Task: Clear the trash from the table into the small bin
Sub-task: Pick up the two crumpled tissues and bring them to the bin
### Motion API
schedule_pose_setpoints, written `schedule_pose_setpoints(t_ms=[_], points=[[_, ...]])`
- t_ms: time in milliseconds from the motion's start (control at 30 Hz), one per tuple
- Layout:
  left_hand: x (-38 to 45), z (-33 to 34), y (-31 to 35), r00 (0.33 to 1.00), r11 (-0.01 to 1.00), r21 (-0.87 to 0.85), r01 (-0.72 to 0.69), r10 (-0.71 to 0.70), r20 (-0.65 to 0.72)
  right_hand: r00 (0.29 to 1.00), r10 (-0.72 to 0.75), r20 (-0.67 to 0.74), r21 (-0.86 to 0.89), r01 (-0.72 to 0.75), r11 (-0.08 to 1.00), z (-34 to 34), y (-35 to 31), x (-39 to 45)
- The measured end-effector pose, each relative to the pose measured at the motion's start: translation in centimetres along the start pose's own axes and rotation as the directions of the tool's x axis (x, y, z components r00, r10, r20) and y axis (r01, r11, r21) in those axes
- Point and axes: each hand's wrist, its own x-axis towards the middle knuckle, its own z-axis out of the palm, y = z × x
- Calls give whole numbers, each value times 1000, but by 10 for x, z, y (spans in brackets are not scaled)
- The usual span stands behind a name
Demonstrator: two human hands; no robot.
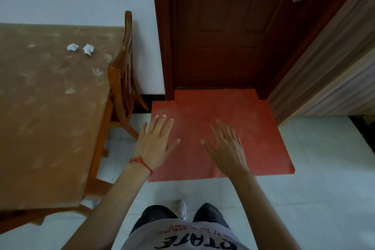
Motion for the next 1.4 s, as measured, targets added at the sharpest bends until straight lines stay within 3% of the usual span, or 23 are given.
schedule_pose_setpoints(t_ms=[833,1400], points=[[294,-31,-69,937,937,-15,348,-348,-17,952,-273,136,-1,276,961,-44,11,379],[426,-62,-168,886,889,-48,456,-458,-71,920,-374,113,56,370,927,-34,-59,557]])
